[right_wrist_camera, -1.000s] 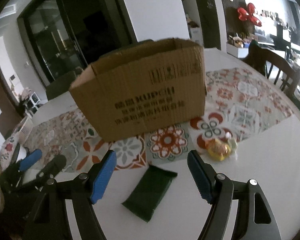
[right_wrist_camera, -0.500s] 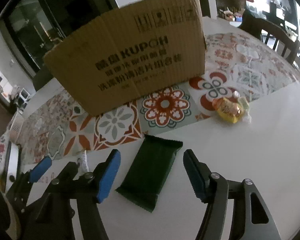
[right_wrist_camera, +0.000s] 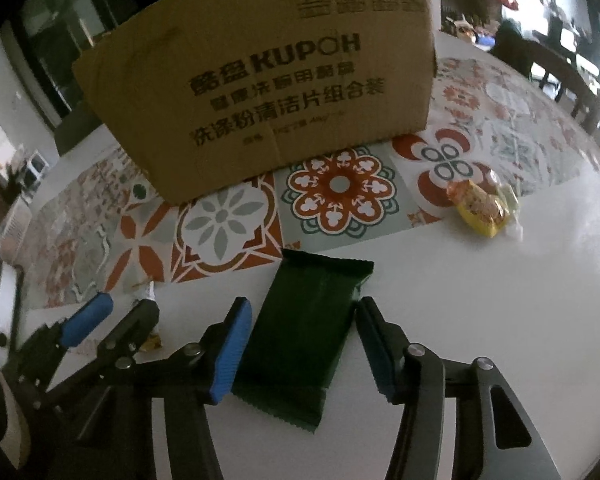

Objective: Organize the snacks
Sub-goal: 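Grasp the white stick snack with the left tool while the right grasps the dark green bar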

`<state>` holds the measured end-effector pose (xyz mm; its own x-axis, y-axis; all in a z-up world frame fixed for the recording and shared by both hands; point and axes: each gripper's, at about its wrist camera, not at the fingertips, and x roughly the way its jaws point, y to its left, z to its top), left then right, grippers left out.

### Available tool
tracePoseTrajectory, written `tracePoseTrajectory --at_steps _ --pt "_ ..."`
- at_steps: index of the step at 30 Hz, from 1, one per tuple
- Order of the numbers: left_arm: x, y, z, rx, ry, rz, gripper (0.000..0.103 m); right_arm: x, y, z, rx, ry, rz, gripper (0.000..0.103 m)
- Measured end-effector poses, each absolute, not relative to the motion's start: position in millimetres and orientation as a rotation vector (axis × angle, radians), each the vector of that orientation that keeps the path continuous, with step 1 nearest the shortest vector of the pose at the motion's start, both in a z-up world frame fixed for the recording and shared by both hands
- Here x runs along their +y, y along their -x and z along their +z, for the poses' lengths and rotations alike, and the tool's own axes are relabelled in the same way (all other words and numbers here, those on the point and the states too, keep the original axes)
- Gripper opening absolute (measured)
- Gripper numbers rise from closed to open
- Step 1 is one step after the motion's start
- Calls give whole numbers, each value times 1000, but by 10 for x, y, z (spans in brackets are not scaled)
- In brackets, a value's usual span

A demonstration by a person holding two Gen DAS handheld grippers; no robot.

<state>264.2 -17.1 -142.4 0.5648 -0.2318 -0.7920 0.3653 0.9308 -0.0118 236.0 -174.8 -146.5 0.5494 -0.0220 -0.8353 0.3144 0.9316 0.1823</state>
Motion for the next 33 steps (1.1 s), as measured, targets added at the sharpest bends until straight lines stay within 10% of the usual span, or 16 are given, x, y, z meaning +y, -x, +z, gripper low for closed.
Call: tracePoseTrajectory --at_steps 13,33 --pt "-198 -2671 -1467 902 -168 -356 21 -1602 -2381 -1507 932 -181 -181 50" --pt "-233 -2485 -1134 831 -161 -364 19 -1722 -2258 -1331 879 -211 -119 50"
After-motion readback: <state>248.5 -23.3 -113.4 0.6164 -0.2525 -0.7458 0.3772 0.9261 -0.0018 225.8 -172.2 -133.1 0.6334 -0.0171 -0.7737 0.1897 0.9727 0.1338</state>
